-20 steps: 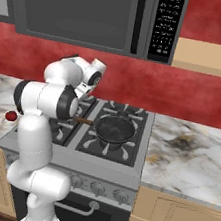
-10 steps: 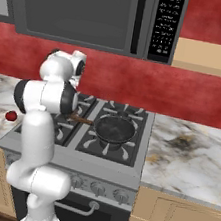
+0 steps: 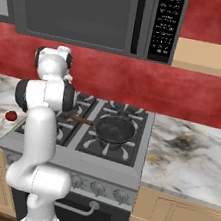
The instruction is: Place the pan on the front right burner on the stove. Then place the tomato and the onion in the pan and turn on the front right burner.
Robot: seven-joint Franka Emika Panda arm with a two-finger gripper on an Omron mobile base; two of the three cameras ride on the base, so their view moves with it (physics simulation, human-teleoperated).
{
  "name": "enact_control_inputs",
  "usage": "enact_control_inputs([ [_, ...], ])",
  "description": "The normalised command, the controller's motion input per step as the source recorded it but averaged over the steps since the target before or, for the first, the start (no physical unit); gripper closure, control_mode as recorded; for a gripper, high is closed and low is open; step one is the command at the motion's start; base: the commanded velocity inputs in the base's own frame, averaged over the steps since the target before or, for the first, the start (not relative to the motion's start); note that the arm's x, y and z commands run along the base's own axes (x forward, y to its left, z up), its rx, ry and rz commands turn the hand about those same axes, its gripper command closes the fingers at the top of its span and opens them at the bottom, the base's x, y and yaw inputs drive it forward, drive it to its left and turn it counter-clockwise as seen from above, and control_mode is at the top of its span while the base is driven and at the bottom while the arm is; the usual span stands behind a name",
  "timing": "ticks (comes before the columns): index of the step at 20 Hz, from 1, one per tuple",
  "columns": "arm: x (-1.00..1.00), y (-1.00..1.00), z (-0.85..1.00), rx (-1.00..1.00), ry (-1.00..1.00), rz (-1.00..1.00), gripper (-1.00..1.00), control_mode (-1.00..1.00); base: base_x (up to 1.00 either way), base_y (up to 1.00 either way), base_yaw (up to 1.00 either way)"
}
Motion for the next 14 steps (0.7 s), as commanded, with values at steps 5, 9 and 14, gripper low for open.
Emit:
enact_control_inputs([
  [5,0.0,0.19,0.02,0.19,-0.09,0.26,-1.0,-1.0,0.0,0.0,0.0],
  [9,-0.04,0.21,0.0,0.2,-0.11,0.25,-1.0,-1.0,0.0,0.0,0.0],
  [14,-0.13,0.28,0.0,0.13,-0.16,0.25,-1.0,-1.0,0.0,0.0,0.0],
])
